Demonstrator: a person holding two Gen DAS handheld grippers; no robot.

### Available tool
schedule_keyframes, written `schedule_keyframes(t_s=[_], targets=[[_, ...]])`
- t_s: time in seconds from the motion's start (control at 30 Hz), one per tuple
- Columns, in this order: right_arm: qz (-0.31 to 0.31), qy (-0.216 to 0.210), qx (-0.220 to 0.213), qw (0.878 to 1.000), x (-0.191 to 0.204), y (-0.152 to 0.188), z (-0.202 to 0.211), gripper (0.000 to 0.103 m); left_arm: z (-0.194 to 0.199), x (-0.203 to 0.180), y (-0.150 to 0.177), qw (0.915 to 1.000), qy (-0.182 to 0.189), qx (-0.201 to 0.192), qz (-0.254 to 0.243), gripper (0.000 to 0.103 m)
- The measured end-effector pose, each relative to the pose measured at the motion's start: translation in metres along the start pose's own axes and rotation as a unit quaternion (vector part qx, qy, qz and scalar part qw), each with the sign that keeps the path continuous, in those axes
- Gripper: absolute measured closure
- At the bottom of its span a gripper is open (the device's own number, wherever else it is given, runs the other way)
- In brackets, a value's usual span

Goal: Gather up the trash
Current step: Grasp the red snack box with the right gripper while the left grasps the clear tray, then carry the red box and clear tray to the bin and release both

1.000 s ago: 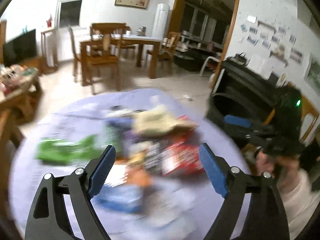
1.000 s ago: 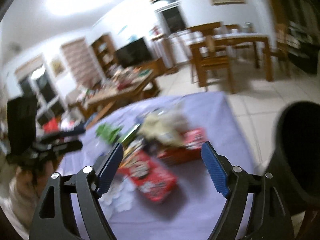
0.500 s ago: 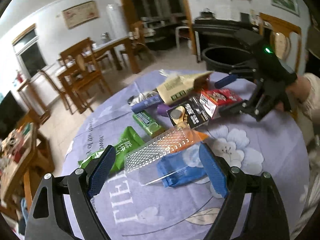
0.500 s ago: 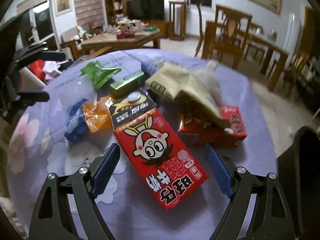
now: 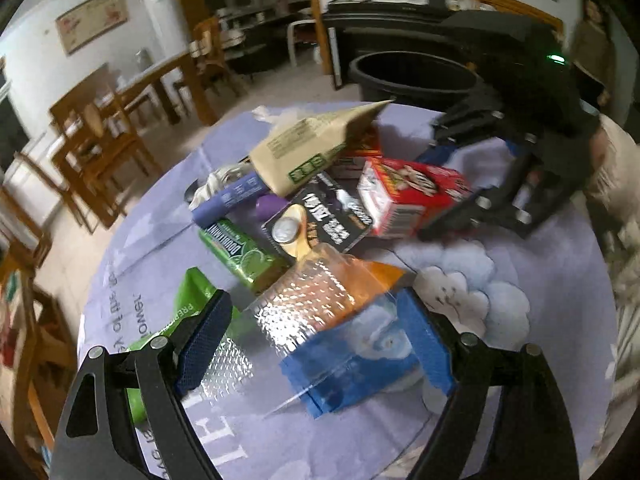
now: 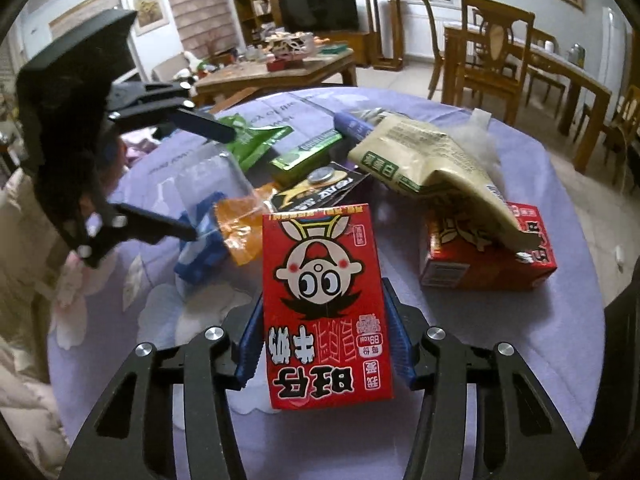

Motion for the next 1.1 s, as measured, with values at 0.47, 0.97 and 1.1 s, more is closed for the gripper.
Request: schedule_keyframes(t_s=[0.47, 0.97, 1.1], targets=[[-0.049, -0.042, -0.08, 0.995, -0.003, 0.008, 0.043, 0.051, 0.031, -0.005, 0.011, 0.9827, -0.048, -0.03, 0.176, 0.046], [-0.064, -0.041, -0.124, 0.989, -0.005, 0.032, 0.101, 0.051, 0.045, 0.006, 0.02, 0.9716, -0.089, -0.004, 0.219, 0.035], [-0.062, -0.046, -0.117, 0.99, -0.002, 0.037, 0.101, 0.051, 0.05, 0.01, 0.027, 0.9707, -0.097, -0.026, 0.218, 0.009]])
Point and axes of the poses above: each gripper's, at about its wrist camera, not at the fingertips, and z roughly against the way its jaws point, x to its left, y to its underside, the point moved 1 cm from there along -z, roughly the way its jaws point, and after that the axes turned 9 degrees about -y, right-handed, at the moved point
